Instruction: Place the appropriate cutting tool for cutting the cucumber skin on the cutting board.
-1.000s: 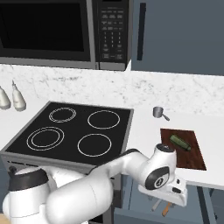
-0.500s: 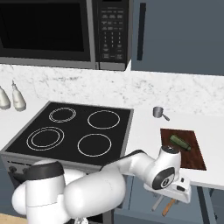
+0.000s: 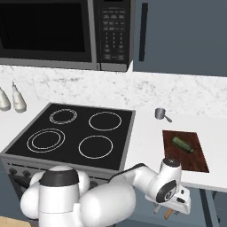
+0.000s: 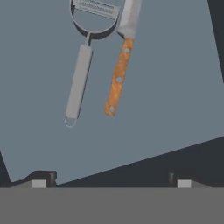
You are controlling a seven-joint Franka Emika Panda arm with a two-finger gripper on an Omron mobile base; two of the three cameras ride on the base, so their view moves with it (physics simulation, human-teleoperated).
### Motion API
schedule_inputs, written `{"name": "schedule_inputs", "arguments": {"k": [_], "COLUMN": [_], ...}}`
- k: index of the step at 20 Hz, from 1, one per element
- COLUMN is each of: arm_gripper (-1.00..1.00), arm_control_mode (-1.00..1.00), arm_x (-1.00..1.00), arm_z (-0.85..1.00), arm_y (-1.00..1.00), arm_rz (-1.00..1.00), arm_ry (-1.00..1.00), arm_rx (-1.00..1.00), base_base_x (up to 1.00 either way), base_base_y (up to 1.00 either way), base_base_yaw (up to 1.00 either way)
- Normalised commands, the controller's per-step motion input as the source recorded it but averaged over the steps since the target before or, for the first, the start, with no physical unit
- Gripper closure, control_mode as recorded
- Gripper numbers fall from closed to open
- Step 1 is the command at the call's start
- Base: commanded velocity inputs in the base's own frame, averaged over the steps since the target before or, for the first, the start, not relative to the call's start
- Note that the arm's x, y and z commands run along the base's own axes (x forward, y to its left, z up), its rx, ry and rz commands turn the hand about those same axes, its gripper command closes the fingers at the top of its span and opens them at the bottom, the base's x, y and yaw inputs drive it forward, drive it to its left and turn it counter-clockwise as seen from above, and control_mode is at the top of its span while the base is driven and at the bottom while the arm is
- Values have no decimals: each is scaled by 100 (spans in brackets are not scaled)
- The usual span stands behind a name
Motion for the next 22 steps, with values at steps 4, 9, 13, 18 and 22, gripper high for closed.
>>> {"name": "schedule_inputs", "arguments": {"k": [4, 9, 13, 18, 22], "arm_gripper": [-100, -100, -100, -100, -100], "arm_control_mode": [-100, -100, -100, -100, -100], "arm_x": [1, 0, -1, 0, -15], "arm_z": [-11, -7, -25, -25, -27], "arm_y": [0, 0, 1, 7, 2], "arm_rz": [1, 6, 8, 8, 8], "arm_ry": [0, 7, 8, 0, 0], "arm_rx": [0, 0, 0, 0, 0], "base_base_x": [0, 0, 0, 0, 0], "base_base_y": [0, 0, 0, 0, 0], "base_base_yaw": [0, 0, 0, 0, 0]}}
